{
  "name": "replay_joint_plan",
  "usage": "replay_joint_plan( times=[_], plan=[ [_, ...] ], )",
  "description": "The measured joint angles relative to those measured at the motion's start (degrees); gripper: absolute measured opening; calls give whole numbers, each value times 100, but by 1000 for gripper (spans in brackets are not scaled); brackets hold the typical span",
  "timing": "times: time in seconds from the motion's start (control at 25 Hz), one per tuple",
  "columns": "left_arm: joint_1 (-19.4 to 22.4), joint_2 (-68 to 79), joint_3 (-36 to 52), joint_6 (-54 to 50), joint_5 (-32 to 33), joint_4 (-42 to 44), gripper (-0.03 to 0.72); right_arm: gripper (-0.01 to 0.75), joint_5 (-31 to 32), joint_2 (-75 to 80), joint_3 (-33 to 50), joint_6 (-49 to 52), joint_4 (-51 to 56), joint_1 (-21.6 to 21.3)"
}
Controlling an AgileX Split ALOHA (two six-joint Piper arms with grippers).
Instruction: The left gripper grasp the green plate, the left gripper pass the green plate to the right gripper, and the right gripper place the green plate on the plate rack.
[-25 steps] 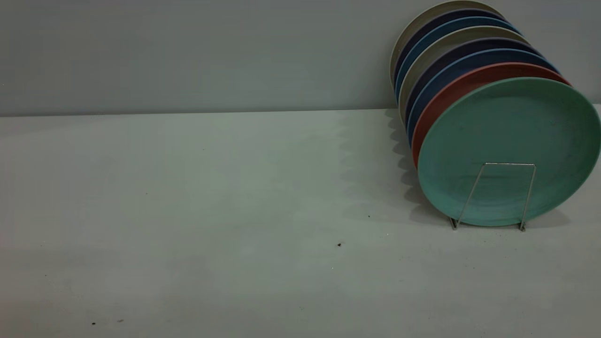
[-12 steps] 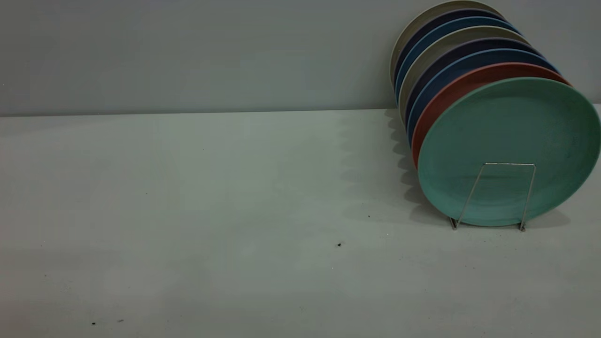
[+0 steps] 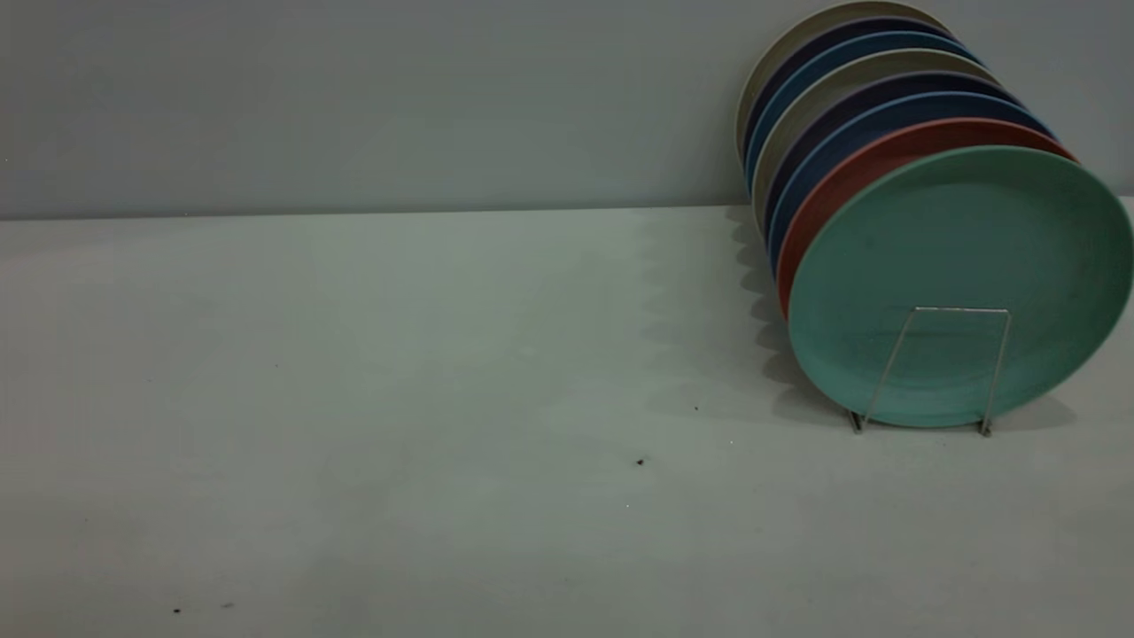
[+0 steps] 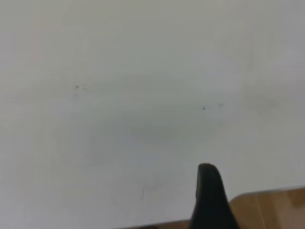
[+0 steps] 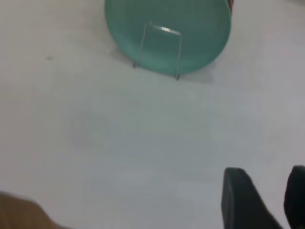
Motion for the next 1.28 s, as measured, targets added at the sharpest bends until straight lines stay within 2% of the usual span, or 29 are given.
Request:
replay_joint_plan(
  times=[1.28],
  plan=[
    [0, -231, 0, -6, 48, 0, 516, 241, 7, -18, 0, 14, 0, 0]
  ],
)
